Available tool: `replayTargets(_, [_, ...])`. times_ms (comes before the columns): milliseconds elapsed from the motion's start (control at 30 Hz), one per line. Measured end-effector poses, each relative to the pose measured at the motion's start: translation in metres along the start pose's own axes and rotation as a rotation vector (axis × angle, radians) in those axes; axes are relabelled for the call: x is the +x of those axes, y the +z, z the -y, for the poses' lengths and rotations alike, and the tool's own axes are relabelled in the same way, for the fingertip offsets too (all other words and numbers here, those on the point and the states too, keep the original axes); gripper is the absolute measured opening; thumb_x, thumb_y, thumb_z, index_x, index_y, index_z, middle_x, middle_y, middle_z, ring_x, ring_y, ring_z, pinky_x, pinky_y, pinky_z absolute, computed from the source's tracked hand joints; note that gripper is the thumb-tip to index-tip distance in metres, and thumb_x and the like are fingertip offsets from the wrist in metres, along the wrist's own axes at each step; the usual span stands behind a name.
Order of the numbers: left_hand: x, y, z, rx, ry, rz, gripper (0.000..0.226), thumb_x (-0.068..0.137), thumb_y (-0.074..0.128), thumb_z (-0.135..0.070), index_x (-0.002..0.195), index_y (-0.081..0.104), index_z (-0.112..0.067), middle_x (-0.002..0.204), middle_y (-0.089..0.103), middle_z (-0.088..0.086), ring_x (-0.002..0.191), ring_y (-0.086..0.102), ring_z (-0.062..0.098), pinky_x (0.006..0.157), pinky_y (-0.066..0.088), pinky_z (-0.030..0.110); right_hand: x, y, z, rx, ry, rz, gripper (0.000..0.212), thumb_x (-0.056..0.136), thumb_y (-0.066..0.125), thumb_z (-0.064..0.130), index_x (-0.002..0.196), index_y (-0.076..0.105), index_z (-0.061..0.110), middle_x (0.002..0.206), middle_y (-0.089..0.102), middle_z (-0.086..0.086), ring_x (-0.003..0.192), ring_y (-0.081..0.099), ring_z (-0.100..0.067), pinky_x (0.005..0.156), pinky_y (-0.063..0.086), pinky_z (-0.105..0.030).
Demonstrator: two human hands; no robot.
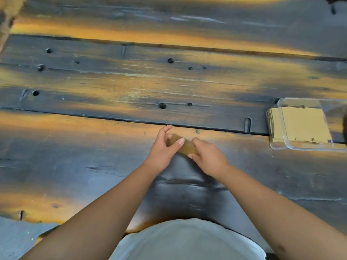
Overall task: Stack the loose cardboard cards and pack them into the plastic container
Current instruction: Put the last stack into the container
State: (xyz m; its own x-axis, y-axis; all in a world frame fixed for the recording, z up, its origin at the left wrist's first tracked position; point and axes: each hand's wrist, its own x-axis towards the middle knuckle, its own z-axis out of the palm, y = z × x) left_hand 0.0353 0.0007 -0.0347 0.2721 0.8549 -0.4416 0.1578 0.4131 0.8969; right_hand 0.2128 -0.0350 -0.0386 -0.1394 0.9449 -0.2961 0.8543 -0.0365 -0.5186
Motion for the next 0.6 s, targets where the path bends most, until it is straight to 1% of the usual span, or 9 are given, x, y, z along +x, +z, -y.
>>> replayTargets(33, [-0.002, 0.006, -0.006, -0.038, 0.019, 0.004, 0.055, 0.090, 0.065, -0.024, 0.135, 0.034, -0.033, 0.110, 0.061, 0.001, 0.100, 0.059, 0.003, 0.088, 0.044, 0.018, -0.008, -0.006, -0.002, 0.099, 0.056, -0.010, 0.027, 0.086, 0.064, 0.029, 0.087, 0.038, 0.024, 0.080, 0.054, 0.002, 0.074, 0.056, -0.024, 0.058, 0.040, -0.033])
replayTargets(100, [-0.009, 0.028, -0.019, -0.133, 0.024, 0.028, 0.055, 0.091, 0.063, -0.019, 0.136, 0.032, -0.029, 0.117, 0.059, 0.001, 0.104, 0.059, 0.005, 0.092, 0.047, 0.023, -0.025, -0.020, -0.002, 0.421, 0.195, -0.032, 0.023, 0.082, 0.066, 0.029, 0.084, 0.044, 0.028, 0.077, 0.057, 0.001, 0.068, 0.060, -0.018, 0.054, 0.051, -0.036])
replayTargets(167, [-0.016, 0.062, -0.028, -0.286, -0.002, 0.057, 0.044, 0.094, 0.057, -0.016, 0.132, 0.035, -0.021, 0.116, 0.059, 0.002, 0.103, 0.059, 0.011, 0.092, 0.048, 0.032, -0.042, -0.031, -0.001, 0.744, 0.291, -0.074, 0.019, 0.077, 0.068, 0.030, 0.083, 0.052, 0.036, 0.077, 0.062, 0.002, 0.065, 0.061, -0.007, 0.049, 0.052, -0.027])
replayTargets(233, [-0.024, 0.096, -0.035, -0.408, -0.024, 0.090, 0.026, 0.097, 0.051, -0.015, 0.122, 0.042, -0.016, 0.105, 0.062, 0.004, 0.094, 0.062, 0.017, 0.086, 0.051, 0.037, -0.057, -0.040, -0.003, 0.873, 0.343, -0.120, 0.020, 0.074, 0.070, 0.029, 0.084, 0.054, 0.037, 0.079, 0.064, 0.003, 0.065, 0.062, -0.005, 0.048, 0.050, -0.023])
replayTargets(333, [-0.033, 0.139, -0.048, -0.448, -0.043, 0.137, 0.016, 0.099, 0.048, -0.017, 0.115, 0.046, -0.014, 0.098, 0.065, 0.004, 0.085, 0.065, 0.016, 0.076, 0.054, 0.035, -0.085, -0.059, -0.017, 0.874, 0.383, -0.163, 0.022, 0.079, 0.069, 0.026, 0.090, 0.051, 0.033, 0.086, 0.065, 0.002, 0.071, 0.064, -0.008, 0.049, 0.050, -0.023])
replayTargets(433, [-0.036, 0.174, -0.055, -0.414, -0.047, 0.199, 0.016, 0.099, 0.048, -0.014, 0.115, 0.047, -0.011, 0.103, 0.063, 0.010, 0.091, 0.064, 0.020, 0.083, 0.053, 0.038, -0.116, -0.089, -0.046, 0.732, 0.365, -0.113, 0.021, 0.082, 0.068, 0.034, 0.095, 0.051, 0.031, 0.093, 0.066, 0.009, 0.085, 0.064, -0.008, 0.064, 0.051, -0.025])
replayTargets(467, [-0.036, 0.187, -0.058, -0.392, -0.057, 0.222, 0.017, 0.099, 0.048, -0.015, 0.115, 0.048, -0.011, 0.106, 0.063, 0.011, 0.094, 0.063, 0.021, 0.085, 0.053, 0.040, -0.126, -0.100, -0.059, 0.699, 0.373, -0.132, 0.020, 0.084, 0.068, 0.033, 0.097, 0.053, 0.030, 0.093, 0.066, 0.010, 0.085, 0.064, -0.009, 0.068, 0.050, -0.027])
replayTargets(533, [-0.035, 0.216, -0.062, -0.379, -0.084, 0.266, 0.019, 0.100, 0.048, -0.016, 0.118, 0.049, -0.011, 0.110, 0.064, 0.011, 0.098, 0.064, 0.023, 0.086, 0.054, 0.045, -0.140, -0.122, -0.083, 0.721, 0.406, -0.226, 0.015, 0.088, 0.066, 0.021, 0.100, 0.060, 0.015, 0.086, 0.065, 0.003, 0.079, 0.061, -0.014, 0.074, 0.050, -0.032])
replayTargets(600, [-0.032, 0.247, -0.066, -0.392, -0.101, 0.302, 0.019, 0.100, 0.048, -0.017, 0.118, 0.052, -0.013, 0.110, 0.067, 0.009, 0.098, 0.066, 0.022, 0.082, 0.056, 0.045, -0.150, -0.143, -0.106, 0.682, 0.415, -0.258, 0.017, 0.089, 0.065, 0.014, 0.098, 0.061, 0.001, 0.080, 0.058, -0.005, 0.075, 0.054, -0.017, 0.073, 0.048, -0.034])
